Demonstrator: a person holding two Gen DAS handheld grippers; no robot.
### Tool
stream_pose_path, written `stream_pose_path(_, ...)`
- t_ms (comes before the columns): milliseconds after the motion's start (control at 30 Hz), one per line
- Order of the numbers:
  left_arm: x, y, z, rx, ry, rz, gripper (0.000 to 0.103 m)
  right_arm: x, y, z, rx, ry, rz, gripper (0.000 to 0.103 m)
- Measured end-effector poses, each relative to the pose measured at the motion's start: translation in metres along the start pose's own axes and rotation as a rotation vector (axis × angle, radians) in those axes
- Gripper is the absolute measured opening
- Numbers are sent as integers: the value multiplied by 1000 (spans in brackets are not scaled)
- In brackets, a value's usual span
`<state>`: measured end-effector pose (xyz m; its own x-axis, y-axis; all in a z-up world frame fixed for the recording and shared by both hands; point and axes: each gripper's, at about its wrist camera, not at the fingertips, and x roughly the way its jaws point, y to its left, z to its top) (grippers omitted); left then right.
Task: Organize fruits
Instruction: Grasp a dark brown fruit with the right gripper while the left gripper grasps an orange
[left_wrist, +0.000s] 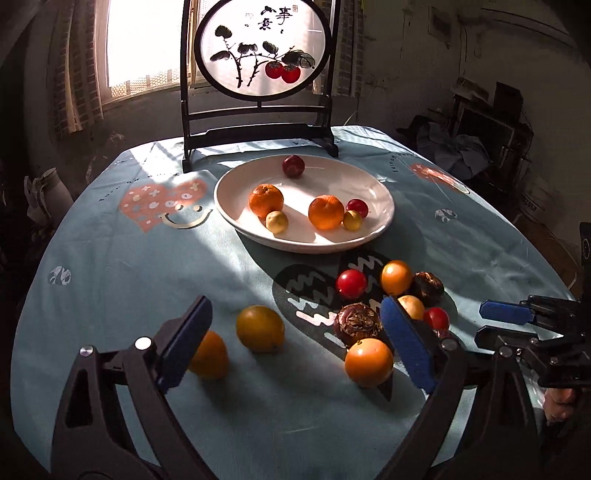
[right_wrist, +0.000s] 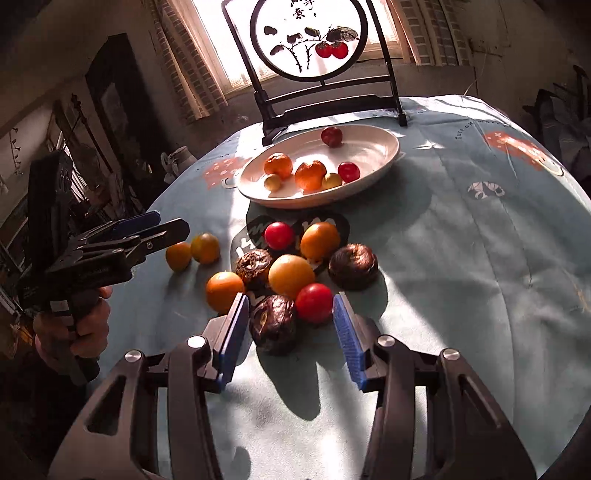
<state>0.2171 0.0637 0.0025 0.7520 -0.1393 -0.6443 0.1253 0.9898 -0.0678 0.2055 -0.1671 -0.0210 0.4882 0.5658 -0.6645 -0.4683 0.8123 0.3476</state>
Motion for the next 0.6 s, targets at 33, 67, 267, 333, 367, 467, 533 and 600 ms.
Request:
stream_pose_path(33,2,-1,-5,1,17,9,94,1,6,-10,4,20,9,48)
stream_pose_path(67,4,-1,-9,4,31,14,94,4,10,-16,13,38,10,48)
stream_pose_path(267,-1,5,-16,-40,35,-33,94,29,7,-19,122,97,37,48)
stream_pose_path(333,-3,8,-16,-50,28,-33,94,35,7,-14,133,96,29,48)
stream_pose_path(367,-4,8,-17,-54,26,-33,94,38,6,-12,139,99,25,48)
stream_pose_path(467,-5,9,-17,-56,25,-32,94,47,2,-8,177,112,22,47)
stream_pose_path(533,-5,9,-17,-55,26,-36,94,50,0,-5,183,111,14,42)
stream_pose_path(600,-6,9,-17,-53,25,-39,94,52,-3,-4,191,112,17,35)
